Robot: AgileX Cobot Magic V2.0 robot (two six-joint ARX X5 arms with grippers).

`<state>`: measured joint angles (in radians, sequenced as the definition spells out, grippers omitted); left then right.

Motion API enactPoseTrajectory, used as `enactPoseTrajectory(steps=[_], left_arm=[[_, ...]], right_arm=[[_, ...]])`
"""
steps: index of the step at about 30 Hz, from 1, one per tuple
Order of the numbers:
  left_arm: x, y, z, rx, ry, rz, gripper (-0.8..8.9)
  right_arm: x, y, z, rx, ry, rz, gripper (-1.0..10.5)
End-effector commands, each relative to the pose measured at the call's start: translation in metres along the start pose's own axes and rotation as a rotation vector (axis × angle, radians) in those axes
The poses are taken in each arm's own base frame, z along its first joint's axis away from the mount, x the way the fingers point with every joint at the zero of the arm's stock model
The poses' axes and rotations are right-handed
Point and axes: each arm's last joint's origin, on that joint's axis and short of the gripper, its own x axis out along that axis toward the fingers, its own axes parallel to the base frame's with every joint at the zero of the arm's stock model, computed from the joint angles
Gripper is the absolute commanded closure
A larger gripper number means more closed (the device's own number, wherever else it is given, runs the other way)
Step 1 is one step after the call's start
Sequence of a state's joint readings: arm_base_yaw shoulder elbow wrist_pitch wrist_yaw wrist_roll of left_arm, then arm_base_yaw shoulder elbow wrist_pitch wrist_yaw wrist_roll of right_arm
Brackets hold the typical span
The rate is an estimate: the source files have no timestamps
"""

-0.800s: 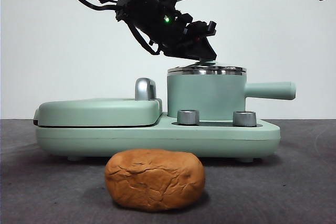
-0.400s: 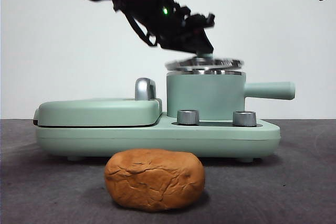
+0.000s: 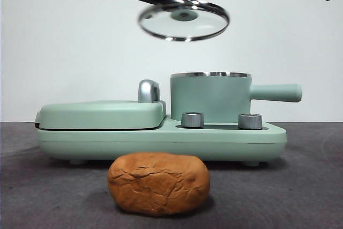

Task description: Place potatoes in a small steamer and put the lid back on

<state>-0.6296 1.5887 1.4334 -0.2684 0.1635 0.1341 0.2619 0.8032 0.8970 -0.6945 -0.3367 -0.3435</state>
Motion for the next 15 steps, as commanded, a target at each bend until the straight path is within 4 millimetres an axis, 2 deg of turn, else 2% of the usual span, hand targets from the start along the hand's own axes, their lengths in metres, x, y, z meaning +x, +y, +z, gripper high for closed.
enactPoseTrajectory(steps=[1,6,11,15], left_arm=[[-0.017,-0.003,0.002,-0.042,0.079,0.036,8.04],[-0.043,-0.006,-0.007,-0.052,0.202,0.092,8.03],[-0.070,-0.011,-0.023,-0.064,0.183,0.149,8.03],[-0.093,-0.012,-0.045,-0.084,0.183,0.227,8.04]], right_arm=[[-0.002,0.001,0.005,-0.007,-0.021,0.015,6.8],[0.000,0.006,0.007,-0.027,-0.032,0.070,6.0],[0.010,0.015,0.010,-0.069,-0.020,0.162,6.0],[0.026,0.027,0.012,-0.134,0.015,0.260,6.0]])
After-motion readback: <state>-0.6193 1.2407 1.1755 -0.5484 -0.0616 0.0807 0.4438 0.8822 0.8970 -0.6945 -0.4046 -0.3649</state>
